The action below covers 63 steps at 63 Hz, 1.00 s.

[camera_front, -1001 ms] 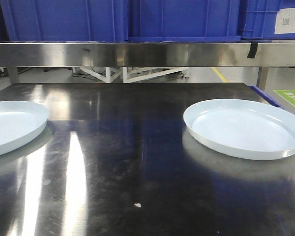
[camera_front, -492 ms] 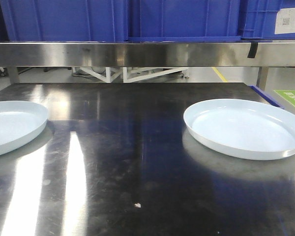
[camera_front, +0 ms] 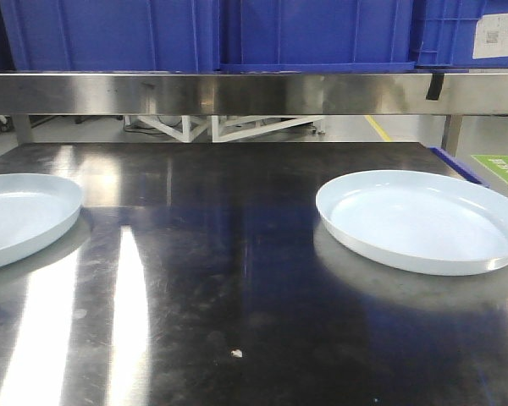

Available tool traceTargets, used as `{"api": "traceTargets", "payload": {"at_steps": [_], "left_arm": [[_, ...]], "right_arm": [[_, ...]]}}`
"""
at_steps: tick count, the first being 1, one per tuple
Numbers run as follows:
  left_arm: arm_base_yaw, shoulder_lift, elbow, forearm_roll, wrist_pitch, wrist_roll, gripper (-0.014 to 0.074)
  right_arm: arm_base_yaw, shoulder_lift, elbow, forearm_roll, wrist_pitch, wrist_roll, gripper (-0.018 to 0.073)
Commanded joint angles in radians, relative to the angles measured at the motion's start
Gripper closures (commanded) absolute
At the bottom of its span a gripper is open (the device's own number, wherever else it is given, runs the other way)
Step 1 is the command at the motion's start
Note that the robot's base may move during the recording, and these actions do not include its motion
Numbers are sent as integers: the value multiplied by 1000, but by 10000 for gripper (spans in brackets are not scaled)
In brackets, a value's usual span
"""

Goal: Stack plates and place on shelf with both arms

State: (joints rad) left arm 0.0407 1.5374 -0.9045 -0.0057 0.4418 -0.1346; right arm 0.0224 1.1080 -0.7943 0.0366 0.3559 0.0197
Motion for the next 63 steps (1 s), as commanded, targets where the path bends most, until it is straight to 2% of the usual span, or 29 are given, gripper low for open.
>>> {"api": "traceTargets", "payload": {"at_steps": [1, 45, 49, 52, 55, 63], "left_arm": [[3, -11, -30, 6, -52, -6, -35], [5, 57, -30, 6, -52, -6, -35], [5, 57, -30, 6, -56, -6, -15], [5, 57, -30, 6, -59, -6, 21], [5, 57, -30, 6, -59, -6, 94], [5, 57, -39, 6, -56, -6, 447]], "right_arm": [[-2, -15, -39, 8, -68, -7, -34], [-2, -15, -39, 23, -65, -7, -34], [-2, -15, -39, 27, -65, -7, -34], [-2, -15, -39, 32, -65, -7, -34], [-2, -15, -39, 38, -65, -7, -34], [-2, -15, -39, 54, -65, -7, -34]]}}
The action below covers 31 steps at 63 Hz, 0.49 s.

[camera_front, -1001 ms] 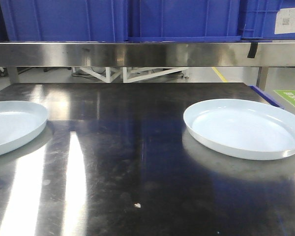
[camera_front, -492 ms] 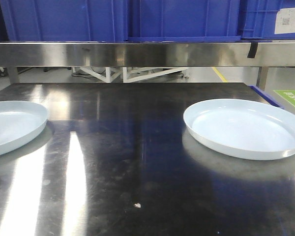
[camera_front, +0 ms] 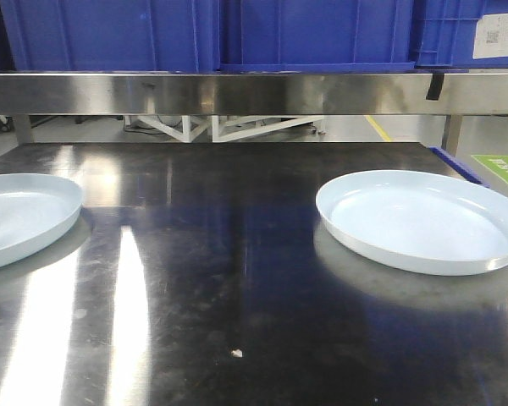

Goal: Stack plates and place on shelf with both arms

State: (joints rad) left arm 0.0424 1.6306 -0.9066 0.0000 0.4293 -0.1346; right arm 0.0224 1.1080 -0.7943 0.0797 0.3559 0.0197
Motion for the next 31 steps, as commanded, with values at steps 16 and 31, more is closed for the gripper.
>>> {"api": "traceTargets", "payload": {"at_steps": [16, 31], "left_arm": [[1, -58, -134, -30, 46, -6, 507], [-48, -106, -249, -134, 83, -6, 507]], "right_arm": [[-2, -15, -39, 11, -65, -7, -34], [-2, -15, -39, 11, -65, -7, -34]]}}
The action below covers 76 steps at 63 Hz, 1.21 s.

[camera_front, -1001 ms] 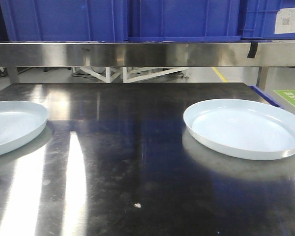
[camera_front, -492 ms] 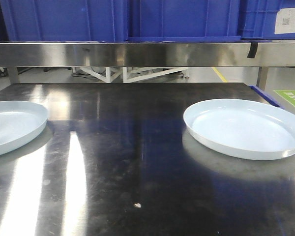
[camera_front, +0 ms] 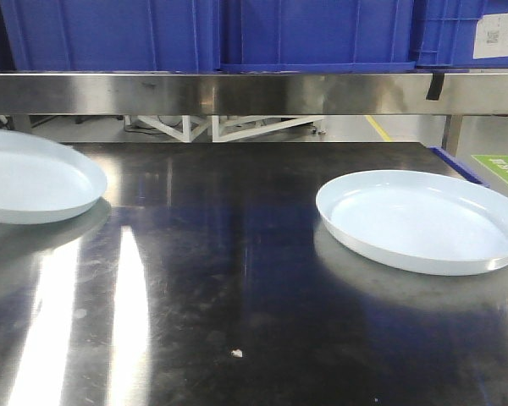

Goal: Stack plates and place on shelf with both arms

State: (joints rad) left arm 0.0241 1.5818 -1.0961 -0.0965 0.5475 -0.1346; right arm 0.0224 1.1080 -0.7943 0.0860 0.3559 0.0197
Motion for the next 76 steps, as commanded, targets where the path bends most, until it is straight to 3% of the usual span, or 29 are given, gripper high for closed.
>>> {"api": "traceTargets", "payload": {"at_steps": [1, 18, 30, 52, 58, 67, 71, 76], "left_arm": [[-43, -60, -69, -38, -36, -6, 507], [-308, -54, -108, -41, -67, -4, 507], [-422, -15, -108, -41, -89, -4, 507], [-461, 44, -108, -39, -99, 32, 486], [-461, 44, -108, -39, -97, 32, 385], [-461, 44, -108, -39, -92, 32, 108], [-461, 44, -108, -39, -92, 32, 62], [-461, 44, -110, -37, -92, 32, 79]], "right_arm": [[-2, -15, -39, 4, -65, -7, -34], [-2, -15, -39, 4, -66, -7, -34], [-2, -15, -39, 4, -66, -7, -34], [-2, -15, -39, 4, -66, -7, -34], [-2, -15, -39, 4, -66, -7, -34], [-2, -15, -39, 4, -66, -7, -34], [-2, -15, -39, 4, -66, -7, -34], [-2, -15, -39, 4, -65, -7, -34]]}}
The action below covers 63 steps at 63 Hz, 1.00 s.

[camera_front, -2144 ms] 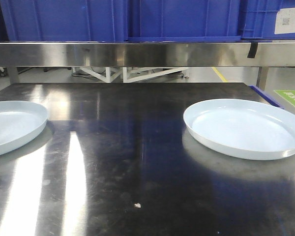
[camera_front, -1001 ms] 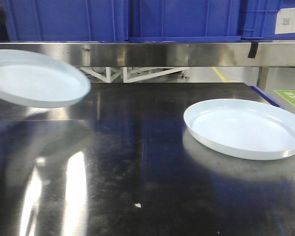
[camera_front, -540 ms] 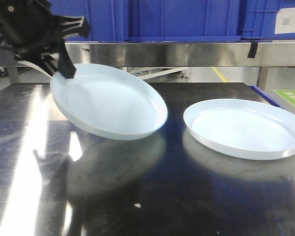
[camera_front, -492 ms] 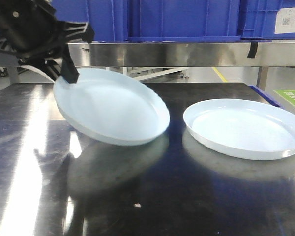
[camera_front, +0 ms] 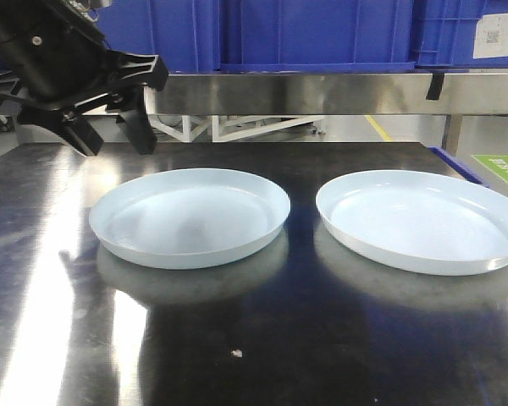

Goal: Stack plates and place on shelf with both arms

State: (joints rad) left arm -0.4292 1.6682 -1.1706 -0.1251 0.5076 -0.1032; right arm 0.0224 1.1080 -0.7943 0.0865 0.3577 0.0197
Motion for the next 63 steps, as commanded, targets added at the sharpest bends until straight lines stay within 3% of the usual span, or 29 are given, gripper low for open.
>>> {"api": "traceTargets", "payload": {"at_steps": [1, 7, 16, 19, 26, 34, 41, 55, 58, 63], "left_arm": [[-8, -43, -38, -9, -52, 1, 86], [-8, -43, -64, -9, -43, 1, 176], [-8, -70, -127, -9, -26, -5, 526], [-8, -96, -133, -9, -55, -11, 482], [-4, -177, -133, -7, -130, -29, 506], [36, -277, -129, 27, -129, -29, 506], [116, -389, -85, 54, -133, -29, 506], [391, -614, 121, 54, -206, -29, 506], [423, -649, 166, 54, -217, -29, 506], [419, -694, 234, 54, -231, -29, 506]], "right_arm": [[-2, -15, -39, 4, -67, -7, -34], [-2, -15, -39, 4, -67, -7, -34], [-2, -15, -39, 4, -66, -7, -34], [-2, -15, -39, 4, -66, -7, -34], [-2, -15, -39, 4, -65, -7, -34], [-2, -15, -39, 4, -65, -7, -34], [-2, -15, -39, 4, -65, -7, -34], [-2, -15, -39, 4, -65, -7, -34], [-2, -15, -39, 4, -65, -7, -34], [-2, -15, -39, 4, -65, -7, -34]]}}
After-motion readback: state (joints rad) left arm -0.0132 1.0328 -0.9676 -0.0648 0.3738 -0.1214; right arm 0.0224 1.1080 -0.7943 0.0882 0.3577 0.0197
